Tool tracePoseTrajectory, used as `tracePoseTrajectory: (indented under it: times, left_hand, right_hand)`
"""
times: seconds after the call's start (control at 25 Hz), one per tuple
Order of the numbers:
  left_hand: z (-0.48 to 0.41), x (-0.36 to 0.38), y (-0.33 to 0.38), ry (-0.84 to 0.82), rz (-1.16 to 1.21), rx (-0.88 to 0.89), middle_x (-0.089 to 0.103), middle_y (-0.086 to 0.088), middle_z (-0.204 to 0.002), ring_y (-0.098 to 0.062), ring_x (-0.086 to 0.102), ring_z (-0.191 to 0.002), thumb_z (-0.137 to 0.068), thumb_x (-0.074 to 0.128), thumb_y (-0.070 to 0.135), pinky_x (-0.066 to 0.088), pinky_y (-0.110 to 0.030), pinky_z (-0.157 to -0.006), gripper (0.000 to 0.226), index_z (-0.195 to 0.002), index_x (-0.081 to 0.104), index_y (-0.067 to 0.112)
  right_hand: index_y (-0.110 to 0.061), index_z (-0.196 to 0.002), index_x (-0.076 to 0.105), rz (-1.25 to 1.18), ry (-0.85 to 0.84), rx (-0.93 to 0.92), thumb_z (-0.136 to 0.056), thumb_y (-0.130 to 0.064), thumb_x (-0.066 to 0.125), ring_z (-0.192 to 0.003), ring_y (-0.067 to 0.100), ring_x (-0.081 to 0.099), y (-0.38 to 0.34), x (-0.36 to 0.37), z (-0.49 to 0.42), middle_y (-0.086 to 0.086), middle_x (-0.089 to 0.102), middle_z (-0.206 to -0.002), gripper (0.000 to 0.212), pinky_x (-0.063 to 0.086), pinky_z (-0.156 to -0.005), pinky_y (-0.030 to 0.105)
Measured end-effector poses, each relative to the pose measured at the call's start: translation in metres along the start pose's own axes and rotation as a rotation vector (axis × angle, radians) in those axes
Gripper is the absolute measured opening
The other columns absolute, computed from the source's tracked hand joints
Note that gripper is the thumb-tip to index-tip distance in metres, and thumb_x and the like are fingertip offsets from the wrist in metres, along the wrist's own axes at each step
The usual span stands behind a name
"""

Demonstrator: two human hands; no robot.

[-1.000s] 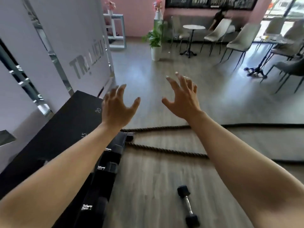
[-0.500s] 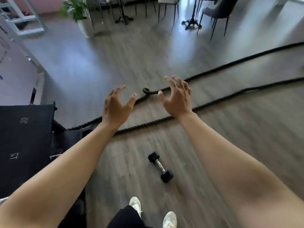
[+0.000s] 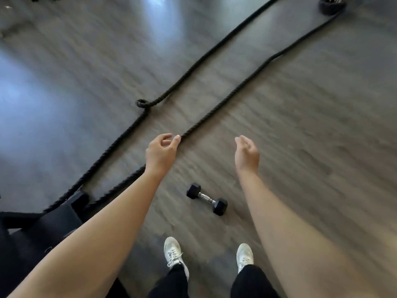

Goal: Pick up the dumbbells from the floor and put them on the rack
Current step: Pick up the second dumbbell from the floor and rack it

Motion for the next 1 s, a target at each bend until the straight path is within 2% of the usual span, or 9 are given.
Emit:
tracePoseTrajectory:
  times: [0.12,0.2,0.36,0.44,0.52,0.64,0.72,0.88,1.0]
  left_hand:
    - [-0.038,0.039,-0.058,-0.110,-0.045,-0.090,0.063,0.022,-0.083,-0.008,0.063,-0.088,-0.087,0.066,0.051,0.043,-0.019,-0.071,0.035,-0.108,0.070,0.024]
    - [-0.062,0.071,-0.096,-0.164,-0.098,-0.131,0.064,0.019,-0.084,-0.011,0.063,-0.090,-0.086,0.065,0.053,0.044,-0.023,-0.071,0.035,-0.105,0.070,0.024]
    - [-0.107,0.143,-0.189,-0.215,-0.168,-0.180,0.067,0.007,-0.091,-0.018,0.063,-0.096,-0.084,0.062,0.058,0.048,-0.031,-0.081,0.037,-0.100,0.070,0.026]
    - [-0.129,0.190,-0.254,-0.233,-0.217,-0.187,0.070,0.000,-0.098,-0.021,0.063,-0.100,-0.084,0.061,0.059,0.048,-0.032,-0.084,0.042,-0.104,0.070,0.023]
    - [-0.150,0.240,-0.324,-0.258,-0.276,-0.150,0.069,-0.002,-0.114,-0.020,0.060,-0.106,-0.086,0.061,0.058,0.045,-0.031,-0.088,0.049,-0.113,0.069,0.018]
    - [-0.182,0.309,-0.418,-0.283,-0.341,-0.127,0.062,-0.007,-0.132,-0.024,0.056,-0.120,-0.087,0.060,0.060,0.042,-0.034,-0.098,0.062,-0.129,0.061,0.014]
    - [-0.203,0.346,-0.476,-0.277,-0.356,-0.153,0.058,-0.009,-0.137,-0.026,0.054,-0.123,-0.088,0.058,0.061,0.041,-0.033,-0.097,0.065,-0.134,0.057,0.015]
    - [-0.232,0.400,-0.550,-0.320,-0.369,-0.180,0.053,-0.009,-0.142,-0.028,0.050,-0.128,-0.087,0.056,0.066,0.040,-0.036,-0.101,0.073,-0.140,0.052,0.015]
    - [-0.243,0.422,-0.575,-0.349,-0.343,-0.251,0.056,-0.009,-0.138,-0.030,0.050,-0.126,-0.081,0.058,0.071,0.041,-0.043,-0.106,0.078,-0.134,0.057,0.013]
  right_hand:
    - [-0.008,-0.122,0.067,-0.046,0.094,0.168,-0.092,-0.024,0.061,-0.095,0.017,0.056,0.082,0.010,-0.017,0.004,0.063,-0.107,0.034,0.047,-0.090,0.038]
    - [-0.008,-0.119,0.067,-0.085,0.124,0.258,-0.091,-0.025,0.060,-0.097,0.018,0.056,0.139,0.015,-0.032,0.002,0.063,-0.108,0.033,0.047,-0.096,0.041]
    - [-0.018,-0.089,0.065,-0.097,0.166,0.354,-0.089,-0.028,0.060,-0.082,0.018,0.053,0.252,0.023,-0.080,-0.001,0.059,-0.090,0.011,0.042,-0.076,0.034]
    - [-0.020,-0.077,0.059,-0.080,0.189,0.406,-0.089,-0.032,0.059,-0.071,0.017,0.047,0.332,0.026,-0.114,-0.004,0.053,-0.077,0.016,0.039,-0.067,0.031]
    - [-0.021,-0.080,0.058,-0.089,0.226,0.459,-0.088,-0.037,0.058,-0.067,0.016,0.045,0.418,0.028,-0.146,-0.006,0.050,-0.073,0.018,0.037,-0.064,0.030]
    - [-0.024,-0.089,0.056,-0.141,0.319,0.548,-0.088,-0.039,0.059,-0.071,0.011,0.047,0.537,0.033,-0.181,-0.012,0.051,-0.080,0.016,0.037,-0.074,0.034]
    - [-0.024,-0.083,0.059,-0.160,0.369,0.576,-0.087,-0.040,0.060,-0.076,0.014,0.053,0.606,0.042,-0.200,-0.010,0.056,-0.084,0.017,0.041,-0.076,0.037]
    - [-0.022,-0.093,0.070,-0.226,0.438,0.569,-0.084,-0.037,0.064,-0.096,0.026,0.062,0.685,0.058,-0.226,-0.001,0.067,-0.098,0.019,0.053,-0.092,0.041]
    - [-0.022,-0.104,0.071,-0.241,0.463,0.573,-0.081,-0.039,0.068,-0.098,0.023,0.061,0.706,0.063,-0.235,-0.007,0.065,-0.095,0.029,0.051,-0.088,0.038]
Point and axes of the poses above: each hand's wrist, its own z-axis away from the middle knuckle, its own x-axis out of the palm, y = z × x, the point moved 7 cm from there along -z, towards the middle knuckle
